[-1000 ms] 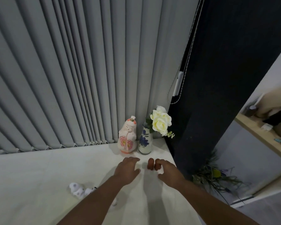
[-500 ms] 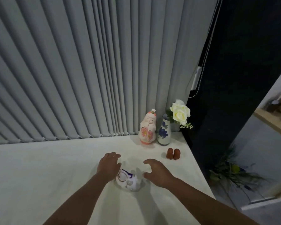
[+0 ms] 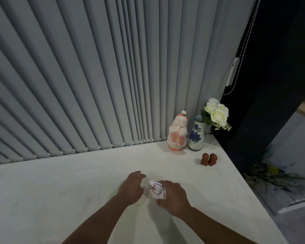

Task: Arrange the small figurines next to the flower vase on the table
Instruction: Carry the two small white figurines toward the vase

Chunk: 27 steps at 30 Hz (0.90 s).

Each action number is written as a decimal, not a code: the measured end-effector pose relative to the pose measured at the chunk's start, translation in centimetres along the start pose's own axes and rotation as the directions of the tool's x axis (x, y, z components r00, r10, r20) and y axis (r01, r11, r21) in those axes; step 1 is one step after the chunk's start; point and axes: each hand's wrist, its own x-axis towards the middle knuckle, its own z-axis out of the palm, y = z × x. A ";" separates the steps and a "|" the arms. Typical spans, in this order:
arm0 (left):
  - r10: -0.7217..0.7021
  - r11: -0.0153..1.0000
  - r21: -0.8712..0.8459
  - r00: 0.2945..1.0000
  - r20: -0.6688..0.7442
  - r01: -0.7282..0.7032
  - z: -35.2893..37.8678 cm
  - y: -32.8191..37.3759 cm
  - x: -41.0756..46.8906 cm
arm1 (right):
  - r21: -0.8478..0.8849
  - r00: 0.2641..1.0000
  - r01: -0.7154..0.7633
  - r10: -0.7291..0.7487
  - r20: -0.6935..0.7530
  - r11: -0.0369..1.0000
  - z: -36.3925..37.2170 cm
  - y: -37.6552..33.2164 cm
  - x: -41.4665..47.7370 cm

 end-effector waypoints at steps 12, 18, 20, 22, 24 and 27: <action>-0.004 0.987 -0.160 1.000 0.028 0.008 0.8 -1.7 -0.2 | -0.046 0.964 -0.004 -0.008 -0.264 0.999 2.2 1.0 -1.6; -0.020 0.948 -0.317 0.999 0.030 0.028 2.4 -5.0 3.7 | -0.083 0.975 -0.054 0.034 -0.220 0.995 3.5 0.8 0.6; -0.009 0.941 -0.337 1.000 0.028 0.018 2.1 -5.1 3.7 | -0.082 0.981 -0.041 0.025 -0.192 0.996 3.4 0.8 0.7; 0.018 0.950 -0.311 0.999 0.045 -0.003 1.4 -5.2 4.1 | -0.078 0.978 -0.023 0.006 -0.207 0.997 2.7 0.4 0.8; 0.042 0.957 -0.291 0.997 0.067 -0.021 0.7 -4.8 4.7 | -0.071 0.981 -0.013 -0.001 -0.195 0.997 2.0 0.8 1.2; 0.061 0.955 -0.296 0.994 0.095 -0.031 -0.4 -4.1 5.7 | -0.019 0.985 -0.033 0.030 -0.169 0.999 0.9 0.8 1.9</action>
